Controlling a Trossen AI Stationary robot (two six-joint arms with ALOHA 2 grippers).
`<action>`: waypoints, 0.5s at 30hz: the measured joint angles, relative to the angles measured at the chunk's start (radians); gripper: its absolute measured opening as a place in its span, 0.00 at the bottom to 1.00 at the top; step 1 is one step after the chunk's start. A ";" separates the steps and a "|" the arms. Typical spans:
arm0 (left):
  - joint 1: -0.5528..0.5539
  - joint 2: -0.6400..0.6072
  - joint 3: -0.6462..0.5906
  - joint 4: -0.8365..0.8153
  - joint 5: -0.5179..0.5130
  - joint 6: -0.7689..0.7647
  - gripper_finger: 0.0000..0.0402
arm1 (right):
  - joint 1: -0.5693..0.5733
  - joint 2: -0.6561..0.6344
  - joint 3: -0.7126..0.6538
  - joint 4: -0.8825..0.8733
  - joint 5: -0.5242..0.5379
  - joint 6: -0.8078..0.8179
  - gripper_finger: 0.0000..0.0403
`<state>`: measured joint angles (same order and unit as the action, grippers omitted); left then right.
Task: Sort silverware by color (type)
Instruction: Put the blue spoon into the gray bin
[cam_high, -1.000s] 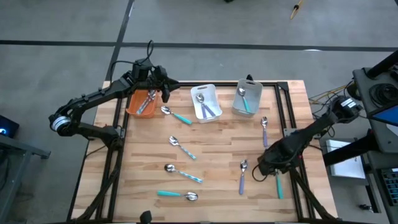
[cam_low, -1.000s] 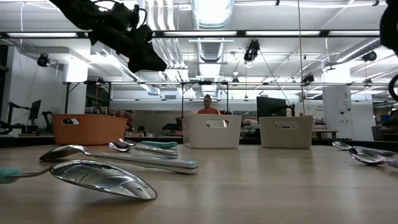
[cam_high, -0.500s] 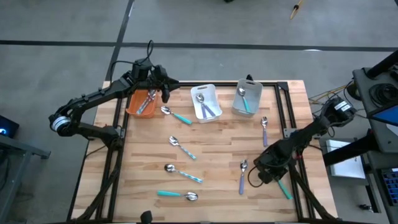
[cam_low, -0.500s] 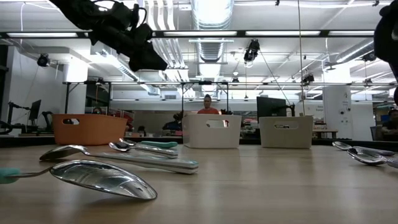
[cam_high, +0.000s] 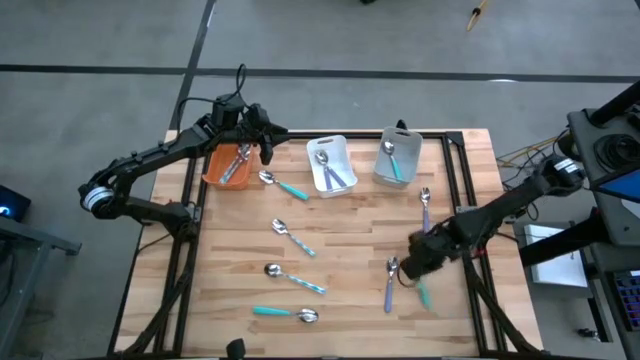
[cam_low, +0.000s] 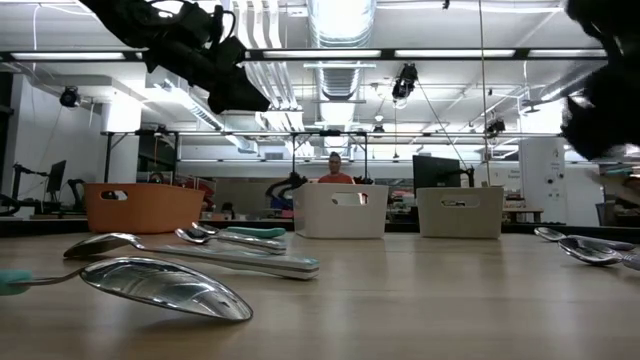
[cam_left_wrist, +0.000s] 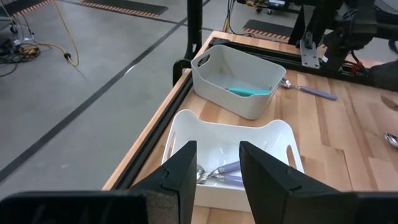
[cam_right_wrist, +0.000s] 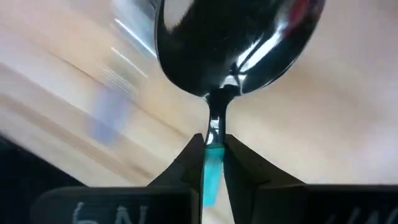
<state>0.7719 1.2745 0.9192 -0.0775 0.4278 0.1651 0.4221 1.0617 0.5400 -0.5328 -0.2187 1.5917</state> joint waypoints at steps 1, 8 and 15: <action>0.000 0.000 0.000 0.002 0.000 0.000 0.25 | -0.018 -0.024 0.016 0.004 0.072 -0.029 0.07; 0.000 0.000 0.000 0.009 0.000 -0.001 0.25 | -0.159 -0.109 0.128 0.022 0.369 -0.405 0.07; 0.000 0.000 -0.006 0.011 0.001 -0.021 0.25 | -0.336 -0.061 0.247 0.140 0.417 -0.834 0.07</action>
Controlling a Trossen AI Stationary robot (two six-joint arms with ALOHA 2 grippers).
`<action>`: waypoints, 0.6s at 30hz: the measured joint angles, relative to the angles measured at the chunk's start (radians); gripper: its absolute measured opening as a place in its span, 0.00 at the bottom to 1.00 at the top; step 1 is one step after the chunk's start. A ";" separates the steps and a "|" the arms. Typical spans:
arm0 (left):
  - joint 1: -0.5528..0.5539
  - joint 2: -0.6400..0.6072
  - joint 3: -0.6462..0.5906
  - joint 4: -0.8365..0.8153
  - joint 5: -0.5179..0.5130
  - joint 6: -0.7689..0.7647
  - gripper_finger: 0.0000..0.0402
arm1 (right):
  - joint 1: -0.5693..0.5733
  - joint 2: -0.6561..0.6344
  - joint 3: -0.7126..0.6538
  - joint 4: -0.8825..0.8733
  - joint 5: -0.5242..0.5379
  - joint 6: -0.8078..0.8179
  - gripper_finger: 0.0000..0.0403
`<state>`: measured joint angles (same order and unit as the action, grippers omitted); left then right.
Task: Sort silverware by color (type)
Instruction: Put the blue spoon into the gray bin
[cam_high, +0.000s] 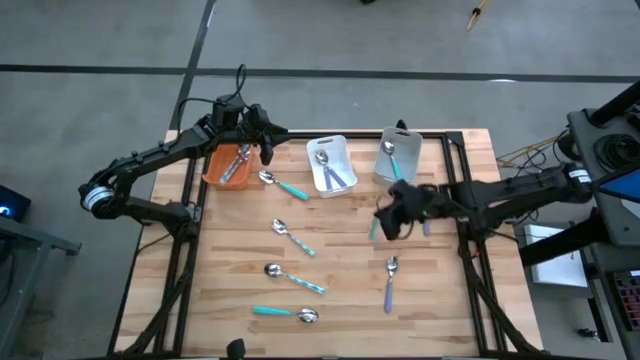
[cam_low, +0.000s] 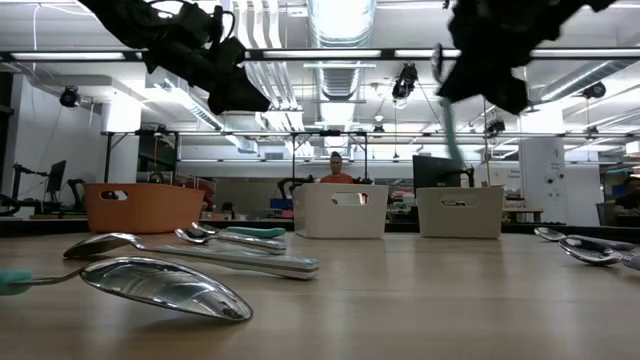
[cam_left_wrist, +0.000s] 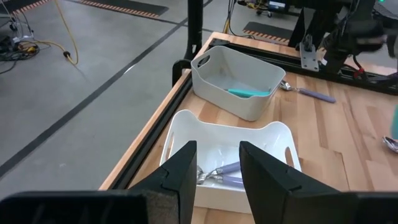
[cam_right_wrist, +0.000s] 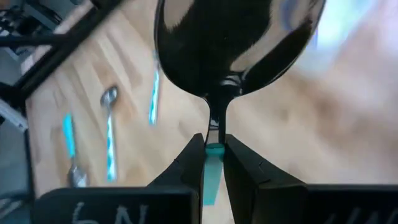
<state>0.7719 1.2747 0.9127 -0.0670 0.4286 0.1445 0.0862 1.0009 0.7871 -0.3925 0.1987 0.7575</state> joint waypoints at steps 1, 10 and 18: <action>0.000 0.000 -0.001 -0.001 0.000 -0.004 0.25 | -0.025 0.011 0.016 0.010 0.000 -0.059 0.07; -0.001 0.000 -0.005 -0.002 0.000 -0.004 0.25 | -0.174 0.141 0.070 0.204 0.042 -0.483 0.07; -0.001 0.000 -0.006 -0.005 0.000 0.007 0.25 | -0.185 0.324 -0.014 0.821 0.134 -0.677 0.07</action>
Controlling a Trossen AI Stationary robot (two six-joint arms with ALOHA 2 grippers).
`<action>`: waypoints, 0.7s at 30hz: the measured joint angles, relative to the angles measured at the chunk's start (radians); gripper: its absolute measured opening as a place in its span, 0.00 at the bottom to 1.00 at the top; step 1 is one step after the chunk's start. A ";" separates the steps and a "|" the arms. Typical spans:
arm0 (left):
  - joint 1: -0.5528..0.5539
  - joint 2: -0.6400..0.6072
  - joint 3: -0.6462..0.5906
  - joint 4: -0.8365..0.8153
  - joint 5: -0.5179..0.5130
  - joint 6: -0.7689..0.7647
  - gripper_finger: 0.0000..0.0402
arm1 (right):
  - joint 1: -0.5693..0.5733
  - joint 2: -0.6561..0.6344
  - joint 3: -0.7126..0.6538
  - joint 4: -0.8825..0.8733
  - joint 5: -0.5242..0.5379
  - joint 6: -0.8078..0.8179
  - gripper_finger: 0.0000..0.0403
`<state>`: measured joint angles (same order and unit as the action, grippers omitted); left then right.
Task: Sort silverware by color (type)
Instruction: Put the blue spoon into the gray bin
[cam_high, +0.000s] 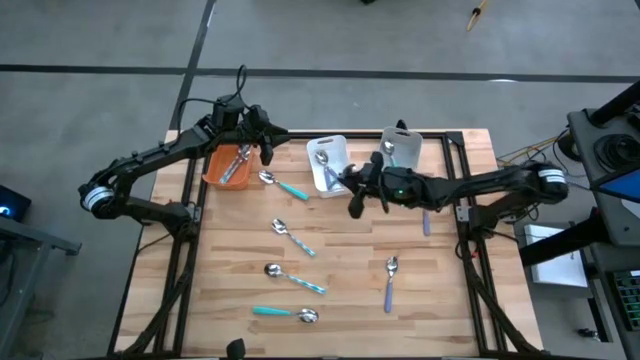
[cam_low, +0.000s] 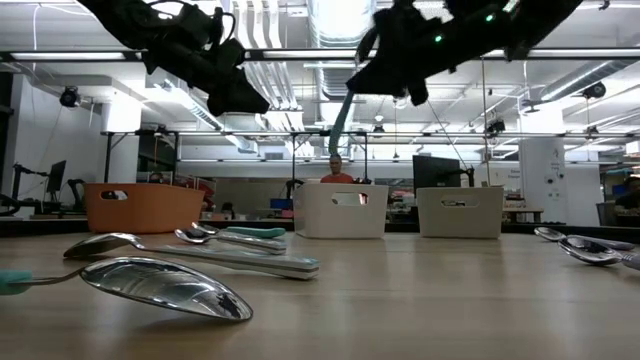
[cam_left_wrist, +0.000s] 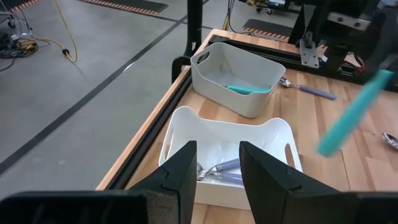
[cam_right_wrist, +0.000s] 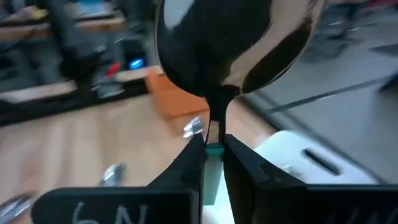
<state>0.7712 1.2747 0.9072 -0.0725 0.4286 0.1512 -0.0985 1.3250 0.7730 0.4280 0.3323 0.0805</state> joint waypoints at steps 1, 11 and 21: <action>0.000 0.000 0.000 -0.001 0.000 0.004 0.25 | -0.005 0.022 0.003 0.028 0.028 -0.014 0.07; 0.001 0.000 0.000 -0.004 0.000 0.023 0.25 | -0.097 0.105 0.110 0.024 0.044 -0.026 0.07; 0.001 0.000 0.000 -0.003 0.000 0.024 0.25 | -0.147 0.105 0.258 -0.173 0.035 -0.100 0.07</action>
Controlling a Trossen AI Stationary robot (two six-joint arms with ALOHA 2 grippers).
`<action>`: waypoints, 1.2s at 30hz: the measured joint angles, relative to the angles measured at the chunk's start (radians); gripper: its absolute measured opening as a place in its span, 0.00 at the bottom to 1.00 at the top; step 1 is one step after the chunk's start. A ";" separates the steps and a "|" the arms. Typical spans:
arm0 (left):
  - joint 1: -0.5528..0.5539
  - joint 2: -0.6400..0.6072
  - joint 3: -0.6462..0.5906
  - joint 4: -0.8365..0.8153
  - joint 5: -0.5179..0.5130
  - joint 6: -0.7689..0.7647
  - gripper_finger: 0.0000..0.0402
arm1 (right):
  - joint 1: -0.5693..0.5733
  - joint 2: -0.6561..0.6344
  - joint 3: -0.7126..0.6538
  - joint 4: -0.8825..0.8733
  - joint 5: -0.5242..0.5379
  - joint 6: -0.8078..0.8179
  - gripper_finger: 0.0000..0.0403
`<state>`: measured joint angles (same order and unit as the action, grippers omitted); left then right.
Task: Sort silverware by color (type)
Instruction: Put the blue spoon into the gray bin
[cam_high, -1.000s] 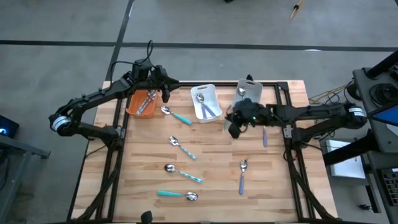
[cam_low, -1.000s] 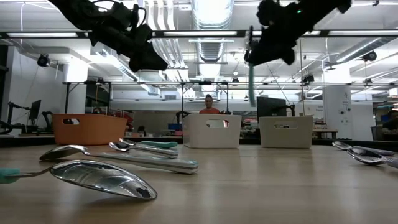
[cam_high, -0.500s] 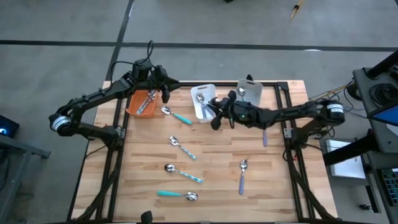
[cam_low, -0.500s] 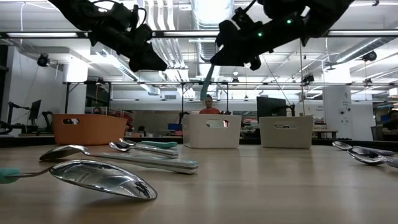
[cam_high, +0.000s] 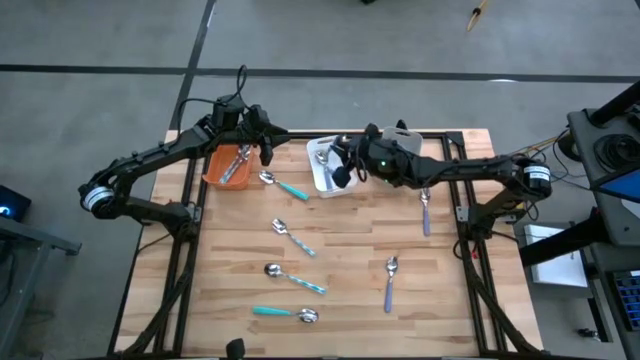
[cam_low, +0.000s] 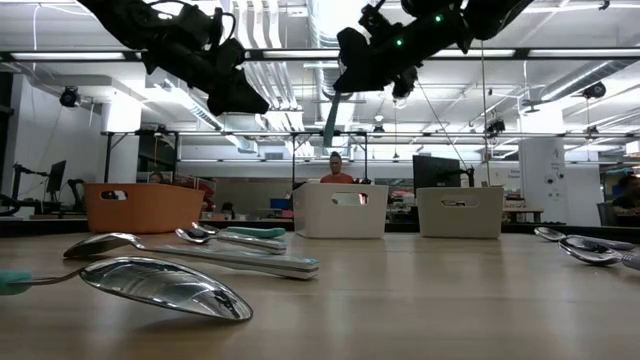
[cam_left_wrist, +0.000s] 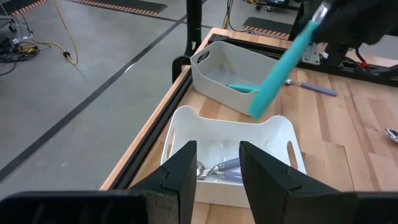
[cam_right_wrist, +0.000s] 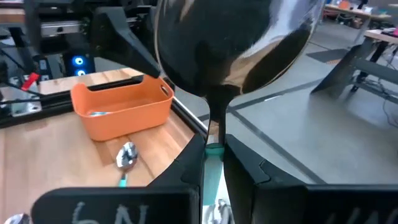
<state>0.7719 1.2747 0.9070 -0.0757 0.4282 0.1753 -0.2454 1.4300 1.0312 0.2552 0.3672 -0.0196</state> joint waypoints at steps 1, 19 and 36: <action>0.000 0.000 0.000 0.000 0.000 0.000 0.25 | -0.005 0.000 0.008 -0.012 0.000 0.001 0.07; 0.000 0.000 0.000 0.000 0.000 0.000 0.25 | -0.052 0.001 0.060 -0.097 0.000 0.017 0.07; 0.000 0.000 0.000 0.001 0.000 0.018 0.25 | -0.206 0.001 0.345 -0.656 -0.143 0.252 0.07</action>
<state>0.7714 1.2747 0.9066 -0.0746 0.4279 0.1936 -0.4511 1.4307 1.3764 -0.4013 0.2242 0.2328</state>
